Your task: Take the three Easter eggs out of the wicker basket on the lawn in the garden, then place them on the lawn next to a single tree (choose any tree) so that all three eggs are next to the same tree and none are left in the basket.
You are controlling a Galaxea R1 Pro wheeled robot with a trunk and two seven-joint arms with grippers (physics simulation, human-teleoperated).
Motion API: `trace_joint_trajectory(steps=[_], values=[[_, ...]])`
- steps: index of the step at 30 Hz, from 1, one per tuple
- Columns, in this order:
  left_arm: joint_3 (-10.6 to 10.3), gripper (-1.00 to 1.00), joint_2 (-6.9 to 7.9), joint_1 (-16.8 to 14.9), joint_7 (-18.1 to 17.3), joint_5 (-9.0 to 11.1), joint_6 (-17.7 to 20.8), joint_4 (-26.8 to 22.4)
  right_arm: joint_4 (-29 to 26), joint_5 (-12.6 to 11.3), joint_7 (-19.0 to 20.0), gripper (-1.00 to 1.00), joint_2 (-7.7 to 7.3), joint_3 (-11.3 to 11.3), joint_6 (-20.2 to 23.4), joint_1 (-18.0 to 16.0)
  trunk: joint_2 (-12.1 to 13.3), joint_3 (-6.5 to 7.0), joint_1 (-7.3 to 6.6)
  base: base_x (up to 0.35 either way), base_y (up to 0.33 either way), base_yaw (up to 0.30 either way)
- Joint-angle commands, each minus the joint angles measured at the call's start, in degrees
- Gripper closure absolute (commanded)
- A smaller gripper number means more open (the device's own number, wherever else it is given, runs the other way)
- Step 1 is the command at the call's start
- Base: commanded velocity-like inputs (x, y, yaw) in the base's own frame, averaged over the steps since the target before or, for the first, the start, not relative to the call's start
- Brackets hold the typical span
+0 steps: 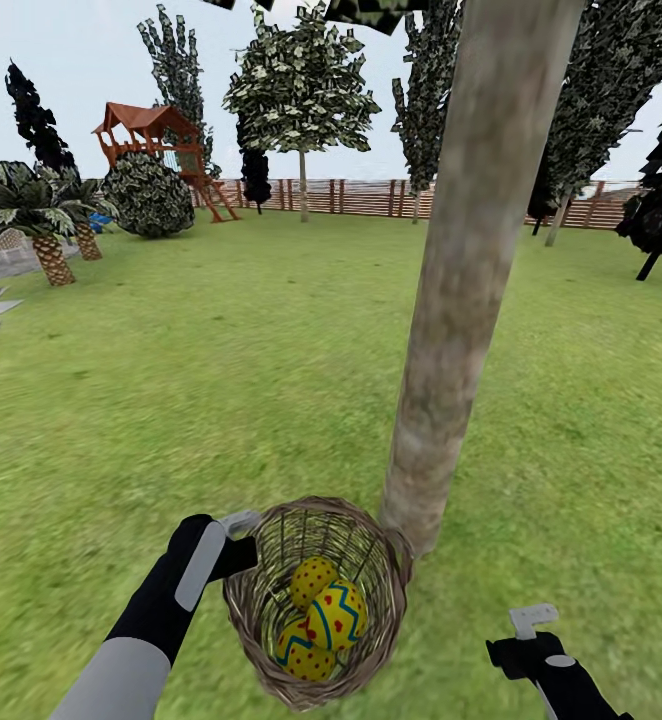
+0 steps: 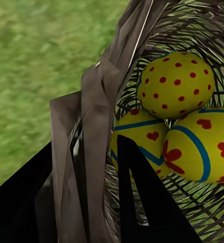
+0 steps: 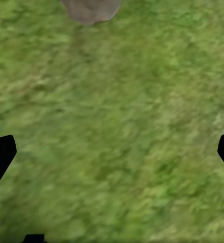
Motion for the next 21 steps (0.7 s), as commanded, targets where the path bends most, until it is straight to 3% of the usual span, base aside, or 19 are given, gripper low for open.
trace_joint_trajectory(steps=[1,21], values=[[-0.1,1.0,0.0,0.0,0.6,1.1,0.0,-0.1,-0.1,0.6,0.5,-1.0,0.05,-0.3,0.3,0.0,-0.5,-0.28,0.24,0.0,0.0,0.0],[-0.2,1.0,-0.02,0.0,0.6,1.1,0.0,-0.1,0.0,0.7,0.5,-1.0,0.05,-0.3,0.3,0.0,-8.5,-3.87,4.64,0.0,0.0,0.0]])
